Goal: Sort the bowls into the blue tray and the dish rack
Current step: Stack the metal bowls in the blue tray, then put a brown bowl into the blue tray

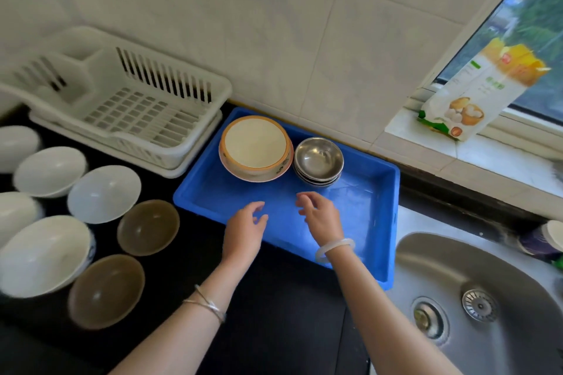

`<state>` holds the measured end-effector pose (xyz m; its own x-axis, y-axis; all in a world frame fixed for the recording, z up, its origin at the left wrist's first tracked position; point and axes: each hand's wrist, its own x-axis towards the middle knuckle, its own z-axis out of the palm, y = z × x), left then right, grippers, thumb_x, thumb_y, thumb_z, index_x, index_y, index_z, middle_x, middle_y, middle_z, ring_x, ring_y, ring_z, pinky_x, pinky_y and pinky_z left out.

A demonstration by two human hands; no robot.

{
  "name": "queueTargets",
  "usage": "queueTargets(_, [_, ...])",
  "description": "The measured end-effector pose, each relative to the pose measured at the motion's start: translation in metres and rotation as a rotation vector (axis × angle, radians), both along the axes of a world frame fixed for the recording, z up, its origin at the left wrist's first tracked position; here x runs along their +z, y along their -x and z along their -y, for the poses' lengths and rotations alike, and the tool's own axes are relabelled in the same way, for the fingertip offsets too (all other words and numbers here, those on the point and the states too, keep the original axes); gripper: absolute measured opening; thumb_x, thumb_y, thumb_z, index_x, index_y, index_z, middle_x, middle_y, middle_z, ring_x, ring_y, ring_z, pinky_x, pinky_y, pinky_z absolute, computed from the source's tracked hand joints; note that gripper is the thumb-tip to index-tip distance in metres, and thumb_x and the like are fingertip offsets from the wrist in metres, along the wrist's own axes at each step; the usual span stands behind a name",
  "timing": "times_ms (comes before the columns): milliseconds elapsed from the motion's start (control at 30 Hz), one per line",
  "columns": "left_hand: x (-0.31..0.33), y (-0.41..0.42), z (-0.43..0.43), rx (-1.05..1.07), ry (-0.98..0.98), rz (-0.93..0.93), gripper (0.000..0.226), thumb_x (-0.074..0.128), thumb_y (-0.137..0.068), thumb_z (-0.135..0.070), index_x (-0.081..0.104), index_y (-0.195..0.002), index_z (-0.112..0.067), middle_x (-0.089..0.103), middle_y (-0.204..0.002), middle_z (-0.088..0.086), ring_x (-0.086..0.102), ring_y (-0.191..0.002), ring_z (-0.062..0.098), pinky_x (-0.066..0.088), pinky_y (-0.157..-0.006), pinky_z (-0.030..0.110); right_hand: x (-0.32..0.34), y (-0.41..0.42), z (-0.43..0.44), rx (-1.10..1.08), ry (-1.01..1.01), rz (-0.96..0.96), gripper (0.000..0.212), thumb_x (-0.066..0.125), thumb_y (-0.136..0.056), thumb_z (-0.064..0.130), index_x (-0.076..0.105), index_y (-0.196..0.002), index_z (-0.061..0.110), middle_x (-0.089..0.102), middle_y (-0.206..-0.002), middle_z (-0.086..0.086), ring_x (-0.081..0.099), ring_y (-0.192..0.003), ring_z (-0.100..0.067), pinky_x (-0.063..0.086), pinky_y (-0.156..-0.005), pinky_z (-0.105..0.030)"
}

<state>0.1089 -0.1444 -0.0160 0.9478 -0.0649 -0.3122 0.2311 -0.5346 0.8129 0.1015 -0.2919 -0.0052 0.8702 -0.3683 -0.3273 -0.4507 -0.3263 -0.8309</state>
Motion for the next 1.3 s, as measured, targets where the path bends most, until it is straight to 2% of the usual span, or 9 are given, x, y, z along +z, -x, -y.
queueTargets(100, [0.012, 0.029, -0.042, 0.127, -0.059, 0.172, 0.028, 0.055, -0.089, -0.01, 0.061, -0.117, -0.011, 0.066, -0.117, 0.004, 0.064, -0.095, 0.018, 0.049, -0.086, 0.031, -0.006, 0.013, -0.047, 0.122, -0.065, -0.037, 0.017, 0.048, -0.092, 0.023, 0.064, -0.09, 0.02, 0.068, -0.081, 0.002, 0.063, -0.07, -0.012, 0.052, -0.07, -0.025])
queueTargets(200, [0.016, 0.053, -0.083, 0.247, -0.127, 0.244, 0.027, 0.056, -0.089, -0.01, 0.062, -0.115, -0.012, 0.067, -0.113, 0.003, 0.063, -0.092, 0.017, 0.051, -0.082, 0.033, -0.014, 0.018, -0.095, 0.283, -0.065, -0.098, 0.02, 0.047, -0.092, 0.025, 0.067, -0.089, 0.02, 0.067, -0.077, 0.006, 0.061, -0.066, -0.012, 0.05, -0.072, -0.029])
queueTargets(467, [-0.007, 0.098, -0.181, 0.536, -0.431, 0.137, 0.04, 0.066, -0.081, -0.008, 0.059, -0.12, -0.015, 0.055, -0.127, 0.009, 0.048, -0.121, 0.028, 0.038, -0.1, 0.038, -0.033, -0.003, -0.189, 0.52, 0.094, -0.301, 0.043, 0.048, -0.094, 0.034, 0.047, -0.134, 0.017, 0.062, -0.12, -0.009, 0.062, -0.101, -0.024, 0.052, -0.09, -0.042])
queueTargets(567, [-0.019, 0.111, -0.201, 0.656, -0.45, 0.05, 0.051, 0.067, -0.078, -0.004, 0.055, -0.124, -0.022, 0.046, -0.131, 0.01, 0.043, -0.119, 0.035, 0.038, -0.095, 0.042, -0.039, -0.018, -0.207, 0.453, 0.06, -0.355, 0.043, 0.05, -0.094, 0.03, 0.046, -0.134, 0.016, 0.063, -0.116, -0.011, 0.065, -0.099, -0.027, 0.054, -0.088, -0.045])
queueTargets(700, [-0.035, 0.115, -0.215, 0.795, -0.18, 0.0, 0.06, 0.063, -0.079, 0.003, 0.046, -0.13, -0.022, 0.044, -0.132, 0.012, 0.048, -0.119, 0.03, 0.041, -0.099, 0.04, -0.042, -0.028, -0.216, 0.365, -0.06, -0.406, 0.02, 0.053, -0.092, 0.016, 0.061, -0.109, 0.008, 0.064, -0.082, -0.005, 0.066, -0.073, -0.017, 0.059, -0.078, -0.037])
queueTargets(767, [-0.041, 0.114, -0.217, 0.86, -0.032, -0.055, 0.059, 0.06, -0.083, -0.001, 0.041, -0.134, -0.022, 0.05, -0.132, 0.012, 0.051, -0.12, 0.029, 0.044, -0.098, 0.042, -0.042, -0.029, -0.217, 0.355, -0.091, -0.409, 0.007, 0.055, -0.09, 0.011, 0.062, -0.089, 0.012, 0.067, -0.084, -0.004, 0.064, -0.067, -0.009, 0.056, -0.062, -0.023])
queueTargets(833, [-0.046, 0.114, -0.219, 0.911, 0.061, -0.117, 0.055, 0.057, -0.085, -0.004, 0.041, -0.135, -0.023, 0.054, -0.132, 0.011, 0.052, -0.12, 0.029, 0.045, -0.097, 0.043, -0.04, -0.027, -0.217, 0.284, -0.169, -0.391, 0.015, 0.053, -0.09, 0.008, 0.061, -0.081, 0.015, 0.069, -0.084, -0.005, 0.067, -0.064, -0.009, 0.054, -0.056, -0.019])
queueTargets(1033, [-0.055, 0.115, -0.225, 0.926, 0.242, -0.177, 0.044, 0.05, -0.089, -0.003, 0.048, -0.13, -0.018, 0.056, -0.129, 0.012, 0.054, -0.116, 0.029, 0.046, -0.098, 0.049, -0.018, -0.013, -0.206, 0.216, -0.187, -0.216, 0.018, 0.05, -0.087, 0.006, 0.068, -0.082, 0.005, 0.071, -0.069, -0.003, 0.07, -0.056, -0.007, 0.055, -0.053, -0.014])
queueTargets(1300, [-0.051, 0.112, -0.229, 0.991, 0.486, -0.206, 0.035, 0.042, -0.097, -0.017, 0.049, -0.131, -0.014, 0.053, -0.131, 0.012, 0.055, -0.115, 0.027, 0.049, -0.091, 0.036, -0.001, 0.018, -0.217, 0.524, -0.089, -0.175, 0.017, 0.059, -0.088, 0.017, 0.064, -0.079, 0.03, 0.071, -0.078, 0.003, 0.071, -0.065, -0.005, 0.057, -0.062, -0.018])
